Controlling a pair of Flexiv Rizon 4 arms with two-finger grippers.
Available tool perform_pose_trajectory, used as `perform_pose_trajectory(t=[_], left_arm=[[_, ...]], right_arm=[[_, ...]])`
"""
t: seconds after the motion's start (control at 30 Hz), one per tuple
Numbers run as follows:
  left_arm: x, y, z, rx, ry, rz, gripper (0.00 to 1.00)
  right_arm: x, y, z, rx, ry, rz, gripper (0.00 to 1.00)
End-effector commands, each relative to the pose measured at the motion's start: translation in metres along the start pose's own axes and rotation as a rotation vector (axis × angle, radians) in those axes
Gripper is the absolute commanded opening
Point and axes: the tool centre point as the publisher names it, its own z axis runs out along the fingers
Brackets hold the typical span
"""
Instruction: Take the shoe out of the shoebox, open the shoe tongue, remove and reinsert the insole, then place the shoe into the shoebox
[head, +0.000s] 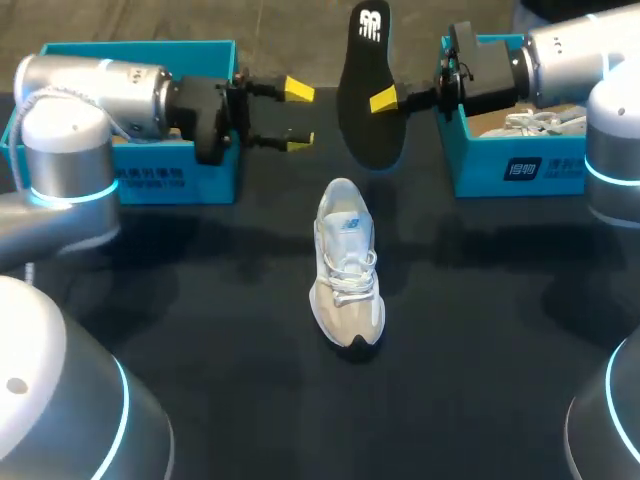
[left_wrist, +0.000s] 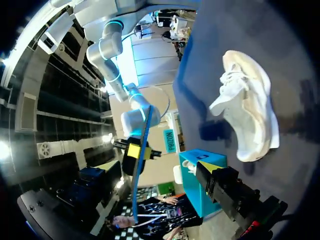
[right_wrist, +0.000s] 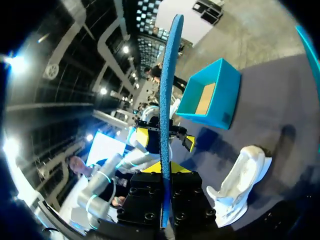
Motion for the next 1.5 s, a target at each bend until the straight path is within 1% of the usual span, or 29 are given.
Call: perform_pose_trajectory(t=[0.03, 0.1, 0.27, 0.33, 0.47, 1.2, 1.23, 1.27, 1.3, 1.33, 1.4, 1.43, 1.47, 1.5], left_arm=[[0.001, 0.0, -0.014, 0.095, 0.038, -0.011, 1.0], [0.004, -0.002, -0.018, 0.121, 0.071, -0.028, 1.0], [0.01, -0.004, -0.023, 0.169, 0.136, -0.023, 1.0], [0.013, -0.005, -0.025, 0.189, 0.16, -0.016, 1.0], [0.021, -0.007, -0.03, 0.22, 0.248, -0.015, 1.0], [0.021, -0.007, -0.03, 0.22, 0.248, -0.015, 1.0], [0.021, -0.009, -0.031, 0.209, 0.246, -0.066, 1.0], [0.019, -0.013, -0.03, 0.189, 0.215, -0.149, 1.0], [0.018, -0.015, -0.03, 0.177, 0.242, -0.156, 1.0], [0.016, -0.019, -0.031, 0.168, 0.247, -0.239, 1.0], [0.014, -0.024, -0.032, 0.129, 0.28, -0.338, 1.0], [0.011, -0.027, -0.032, 0.097, 0.257, -0.416, 1.0], [0.01, -0.027, -0.031, 0.084, 0.285, -0.425, 1.0], [0.009, -0.029, -0.031, 0.075, 0.293, -0.487, 1.0]], right_arm=[[0.005, 0.011, 0.004, 0.039, -0.022, -0.06, 0.0], [0.007, 0.014, 0.006, 0.061, -0.036, -0.103, 0.0], [0.009, 0.019, 0.009, 0.092, -0.029, -0.184, 0.0], [0.01, 0.02, 0.011, 0.111, -0.01, -0.219, 0.0], [0.011, 0.021, 0.012, 0.12, -0.012, -0.221, 0.0], [0.011, 0.021, 0.012, 0.12, -0.012, -0.221, 0.0], [0.011, 0.021, 0.012, 0.12, -0.012, -0.221, 0.0], [0.01, 0.023, 0.013, 0.112, -0.018, -0.26, 0.0], [0.007, 0.024, 0.013, 0.119, -0.02, -0.273, 0.0], [0.006, 0.025, 0.013, 0.101, -0.009, -0.319, 0.0], [-0.002, 0.029, 0.01, 0.096, -0.006, -0.349, 0.0], [-0.004, 0.03, 0.009, 0.09, 0.011, -0.381, 0.0], [-0.007, 0.03, 0.008, 0.076, 0.019, -0.396, 0.0], [-0.01, 0.031, 0.007, 0.074, 0.027, -0.42, 0.0]])
